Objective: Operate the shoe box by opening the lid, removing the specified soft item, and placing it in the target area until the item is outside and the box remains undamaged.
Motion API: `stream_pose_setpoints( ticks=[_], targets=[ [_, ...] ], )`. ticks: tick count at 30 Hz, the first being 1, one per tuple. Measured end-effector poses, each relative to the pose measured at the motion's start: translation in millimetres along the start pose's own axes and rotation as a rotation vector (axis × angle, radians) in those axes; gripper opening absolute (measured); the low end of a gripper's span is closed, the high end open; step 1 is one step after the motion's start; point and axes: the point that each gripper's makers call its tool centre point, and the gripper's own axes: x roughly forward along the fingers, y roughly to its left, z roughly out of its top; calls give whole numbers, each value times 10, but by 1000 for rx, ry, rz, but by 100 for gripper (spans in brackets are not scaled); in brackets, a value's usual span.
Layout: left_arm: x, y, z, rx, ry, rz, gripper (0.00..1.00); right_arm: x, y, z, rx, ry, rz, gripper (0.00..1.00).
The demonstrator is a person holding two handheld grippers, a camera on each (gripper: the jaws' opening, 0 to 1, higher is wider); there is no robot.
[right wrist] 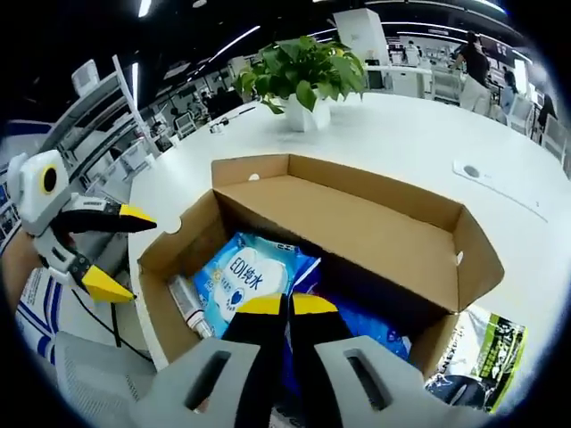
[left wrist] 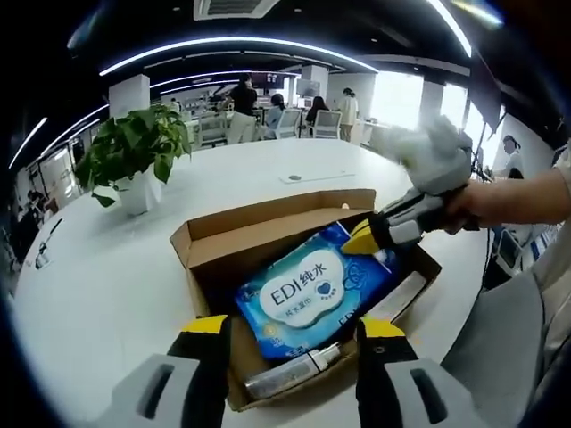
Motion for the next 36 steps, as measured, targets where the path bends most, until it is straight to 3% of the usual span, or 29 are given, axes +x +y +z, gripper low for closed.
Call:
stream_pose_setpoints(
  ticks=[5, 11, 18, 26, 34, 36],
  targets=[
    [144, 55, -71, 17, 64, 8, 50, -76, -61, -29, 19, -9, -7, 0],
    [310, 116, -128, -52, 121, 10, 38, -153, -92, -30, 20, -15, -12, 0],
    [497, 180, -217, -83, 196, 11, 34, -232, -159, -60, 16, -14, -23, 0],
    [622, 131, -313, -95, 242, -21, 32, -303, -234, -109, -9, -4, -44, 0],
    [767, 58, -384, -159, 268, -65, 26, -360, -326, -170, -17, 14, -57, 0],
    [802, -26, -378, -219, 258, -105, 24, -364, -335, -183, -15, 16, -53, 0]
  ],
)
